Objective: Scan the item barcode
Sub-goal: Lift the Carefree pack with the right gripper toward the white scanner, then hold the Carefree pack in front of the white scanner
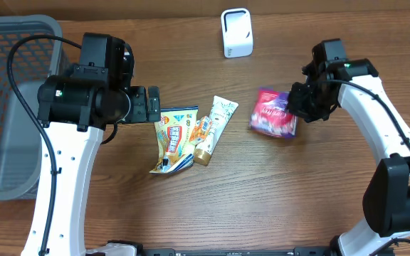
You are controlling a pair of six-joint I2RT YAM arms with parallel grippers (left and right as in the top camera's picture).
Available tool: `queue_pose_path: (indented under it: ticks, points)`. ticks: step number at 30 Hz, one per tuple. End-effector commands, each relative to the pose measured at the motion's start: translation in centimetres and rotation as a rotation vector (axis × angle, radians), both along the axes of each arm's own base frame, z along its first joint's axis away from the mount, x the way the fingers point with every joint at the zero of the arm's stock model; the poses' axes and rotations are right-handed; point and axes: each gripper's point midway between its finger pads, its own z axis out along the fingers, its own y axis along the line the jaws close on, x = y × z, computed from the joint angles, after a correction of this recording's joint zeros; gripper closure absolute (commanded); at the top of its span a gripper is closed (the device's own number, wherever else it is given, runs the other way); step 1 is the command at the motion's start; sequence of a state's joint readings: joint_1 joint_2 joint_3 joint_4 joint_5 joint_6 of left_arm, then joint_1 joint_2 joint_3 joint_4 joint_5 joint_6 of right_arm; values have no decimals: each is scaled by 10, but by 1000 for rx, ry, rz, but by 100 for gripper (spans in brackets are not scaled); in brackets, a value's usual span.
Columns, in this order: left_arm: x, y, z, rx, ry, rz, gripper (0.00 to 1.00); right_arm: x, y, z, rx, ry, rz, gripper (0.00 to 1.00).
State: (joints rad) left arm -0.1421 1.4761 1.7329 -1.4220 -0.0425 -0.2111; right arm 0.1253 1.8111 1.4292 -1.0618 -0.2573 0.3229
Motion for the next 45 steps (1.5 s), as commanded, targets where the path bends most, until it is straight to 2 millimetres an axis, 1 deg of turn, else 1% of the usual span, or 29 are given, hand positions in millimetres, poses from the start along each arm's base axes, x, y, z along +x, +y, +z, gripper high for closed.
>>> queue_pose_path:
  ticks: [1, 2, 4, 6, 7, 11, 16, 20, 23, 26, 29, 32, 34, 38, 40, 44, 45]
  points:
    - [4, 3, 4, 2, -13, 21, 0, -7, -6, -17, -38, 32, -18, 68]
    - [4, 3, 4, 2, -13, 21, 0, -8, -6, -20, -38, 32, -12, 64]
    - [4, 3, 4, 2, -13, 21, 0, -8, -6, -23, -39, 27, -8, 48]
    - [4, 3, 4, 2, -13, 21, 0, -7, -7, -25, -46, 18, -3, 35]
    - [4, 3, 4, 2, -13, 21, 0, -7, -8, -25, -53, 19, -4, 31]
    - [4, 3, 4, 2, -12, 20, 0, -13, -13, -28, -75, 57, -49, 29]
    - [4, 3, 4, 2, -13, 21, 0, -19, -14, -29, -81, 79, -52, 27]
    - [4, 3, 4, 2, -12, 21, 0, -30, -16, -30, -88, 139, -105, 27]
    - [4, 3, 4, 2, -13, 21, 0, -27, -18, -34, -92, 135, -159, 27]
    - [4, 3, 4, 2, -13, 21, 0, -25, -18, -44, -83, 129, -222, 27]
    - [4, 3, 4, 2, -13, 21, 0, -27, -18, -56, -72, 135, -258, 27]
    - [4, 3, 4, 2, -13, 21, 0, -26, -11, -65, -27, 117, -253, 27]
    - [4, 3, 4, 2, -12, 20, 0, -25, -11, -70, -21, 110, -276, 27]
    - [4, 3, 4, 2, -13, 21, 0, -16, -9, -76, 3, 65, -302, 28]
    - [4, 3, 4, 2, -12, 20, 0, -13, -9, -77, 10, 55, -319, 34]
    - [4, 3, 4, 2, -13, 21, 0, -8, -8, -76, 16, 38, -325, 58]
    - [4, 3, 4, 2, -12, 21, 0, -7, -8, -75, 17, 32, -325, 65]
